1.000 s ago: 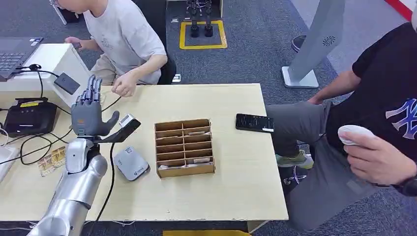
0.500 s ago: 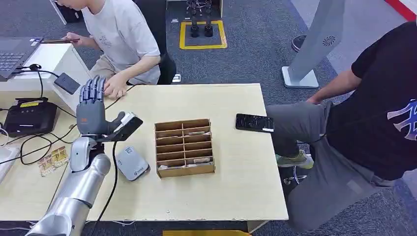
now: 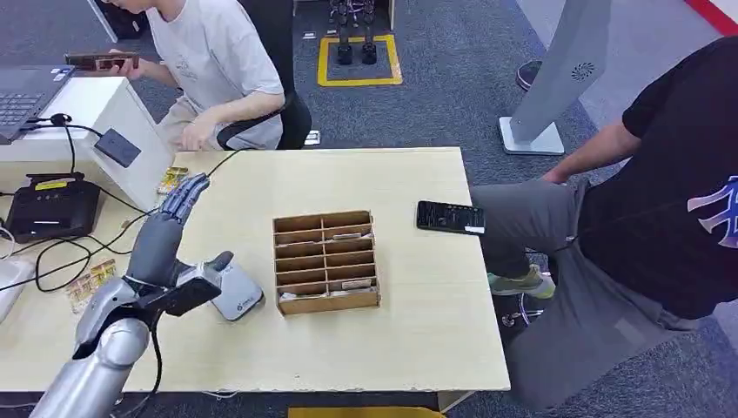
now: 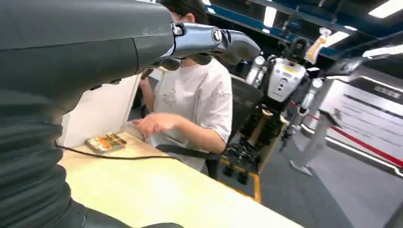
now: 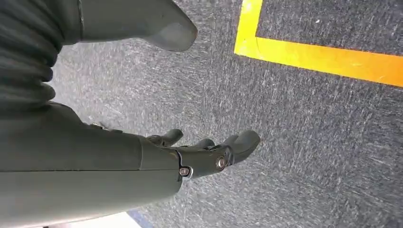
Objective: Pass the card to the sensor for recognition and then transmit it.
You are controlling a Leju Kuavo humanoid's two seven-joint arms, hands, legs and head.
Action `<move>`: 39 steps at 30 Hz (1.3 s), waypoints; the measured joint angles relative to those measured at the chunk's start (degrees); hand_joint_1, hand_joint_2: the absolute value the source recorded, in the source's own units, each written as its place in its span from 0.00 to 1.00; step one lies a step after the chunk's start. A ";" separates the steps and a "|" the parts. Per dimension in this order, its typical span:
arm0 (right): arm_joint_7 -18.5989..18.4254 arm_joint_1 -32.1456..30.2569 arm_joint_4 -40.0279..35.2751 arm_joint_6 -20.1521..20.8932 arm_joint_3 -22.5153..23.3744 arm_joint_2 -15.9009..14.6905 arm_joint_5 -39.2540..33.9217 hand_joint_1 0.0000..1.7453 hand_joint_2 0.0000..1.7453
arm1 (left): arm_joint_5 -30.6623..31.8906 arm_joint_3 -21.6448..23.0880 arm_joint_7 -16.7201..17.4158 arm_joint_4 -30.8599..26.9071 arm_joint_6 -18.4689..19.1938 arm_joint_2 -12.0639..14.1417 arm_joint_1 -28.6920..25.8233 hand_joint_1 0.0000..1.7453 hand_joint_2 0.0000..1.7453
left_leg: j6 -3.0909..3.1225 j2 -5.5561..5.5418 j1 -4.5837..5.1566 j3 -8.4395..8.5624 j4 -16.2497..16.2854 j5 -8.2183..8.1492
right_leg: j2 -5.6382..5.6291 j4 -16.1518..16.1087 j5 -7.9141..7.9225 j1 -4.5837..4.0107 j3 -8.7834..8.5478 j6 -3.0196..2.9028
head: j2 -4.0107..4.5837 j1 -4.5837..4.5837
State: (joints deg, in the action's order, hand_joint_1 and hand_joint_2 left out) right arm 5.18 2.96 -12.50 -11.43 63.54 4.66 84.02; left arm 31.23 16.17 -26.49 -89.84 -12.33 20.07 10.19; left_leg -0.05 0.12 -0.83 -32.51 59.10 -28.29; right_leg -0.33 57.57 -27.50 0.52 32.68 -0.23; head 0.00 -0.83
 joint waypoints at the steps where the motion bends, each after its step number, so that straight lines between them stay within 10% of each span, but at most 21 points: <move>1: 0.02 0.01 0.00 0.00 0.02 0.00 0.00 0.00 1.00 | -0.04 0.00 -0.09 -0.96 0.20 0.31 -0.67 0.00 1.00 | 0.00 -0.02 0.00 0.00 0.00 0.00 | 0.03 0.00 0.00 0.00 -0.01 0.00 | 0.00 0.00; 17: 0.04 -0.18 -0.48 -0.31 1.55 0.00 -0.63 0.00 1.00 | 1.95 -0.24 -7.67 -9.63 4.35 3.41 -15.31 0.00 1.00 | -0.04 0.01 0.01 0.02 -0.02 -0.01 | -0.01 0.00 0.00 0.00 -0.02 -0.06 | 0.00 0.00; 39: -0.13 -0.32 -0.85 -0.50 2.40 0.02 -0.31 0.00 1.00 | 11.35 4.26 -5.75 -9.31 -2.10 2.77 -19.77 0.00 1.00 | -0.04 -0.06 0.01 0.03 -0.01 0.00 | 0.10 0.00 -0.02 0.01 -0.05 -0.05 | 0.00 -0.02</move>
State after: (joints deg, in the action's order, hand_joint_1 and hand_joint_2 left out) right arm 5.05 2.64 -13.35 -11.93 65.94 4.68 83.71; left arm 42.58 20.44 -32.24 -99.14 -14.43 22.84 -9.58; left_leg -0.09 0.06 -0.82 -32.47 59.09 -28.29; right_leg -0.23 57.57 -27.52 0.52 32.63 -0.28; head 0.00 -0.85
